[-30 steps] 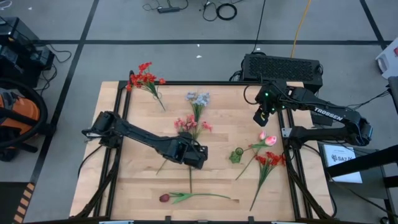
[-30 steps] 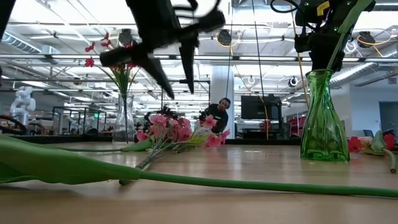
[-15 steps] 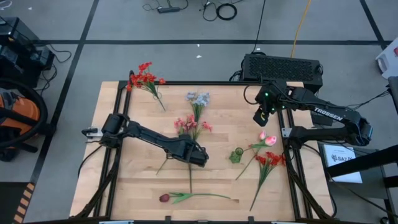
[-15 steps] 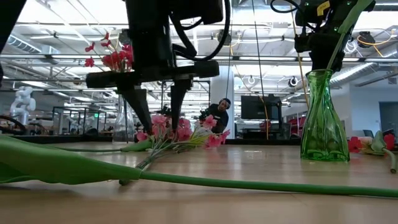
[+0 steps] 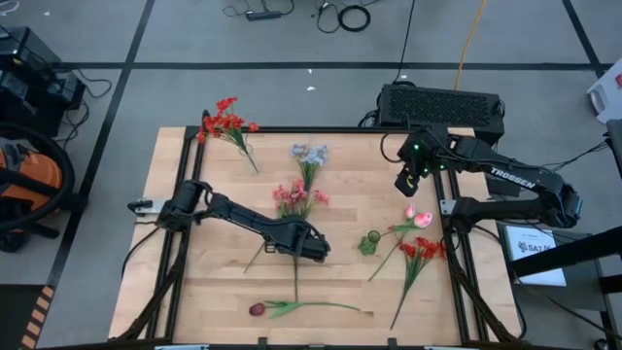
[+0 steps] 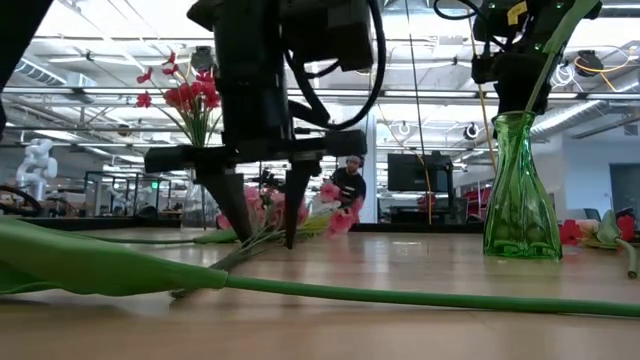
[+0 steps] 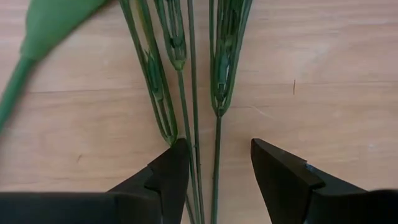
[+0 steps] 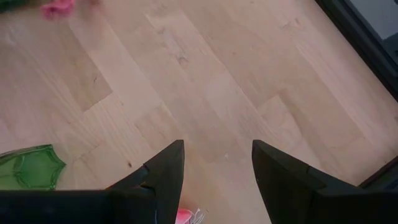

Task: Sort flowers into vase by color
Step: Put the pink flowers into the green vase

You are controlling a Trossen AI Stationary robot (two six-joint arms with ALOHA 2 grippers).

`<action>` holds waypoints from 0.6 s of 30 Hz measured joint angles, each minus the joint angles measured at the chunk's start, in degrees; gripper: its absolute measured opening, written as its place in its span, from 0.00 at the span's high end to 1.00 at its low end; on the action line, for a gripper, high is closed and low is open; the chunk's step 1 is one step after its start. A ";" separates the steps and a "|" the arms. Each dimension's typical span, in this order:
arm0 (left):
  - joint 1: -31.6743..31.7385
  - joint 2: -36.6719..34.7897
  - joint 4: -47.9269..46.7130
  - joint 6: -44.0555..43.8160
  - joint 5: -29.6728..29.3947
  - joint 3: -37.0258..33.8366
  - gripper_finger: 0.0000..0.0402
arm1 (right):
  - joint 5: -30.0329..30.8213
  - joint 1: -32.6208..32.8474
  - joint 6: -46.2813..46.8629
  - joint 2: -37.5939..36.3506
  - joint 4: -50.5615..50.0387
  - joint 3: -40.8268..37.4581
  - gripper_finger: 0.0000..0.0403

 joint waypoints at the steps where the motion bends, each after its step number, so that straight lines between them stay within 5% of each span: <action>1: 0.03 0.45 0.25 -0.02 -0.02 0.01 0.55 | 0.01 0.00 0.00 -0.03 0.07 0.00 0.55; 6: 0.28 1.21 0.34 0.00 0.70 0.13 0.62 | -0.01 -0.02 -0.02 0.00 0.19 0.00 0.55; 12: 0.28 0.00 -4.19 0.91 0.71 -0.03 0.96 | -0.01 -0.02 -0.04 0.00 0.28 0.00 0.55; 18: -1.28 -4.55 -7.19 1.64 -4.18 -0.32 0.98 | -0.01 -0.02 -0.04 0.00 0.30 0.00 0.55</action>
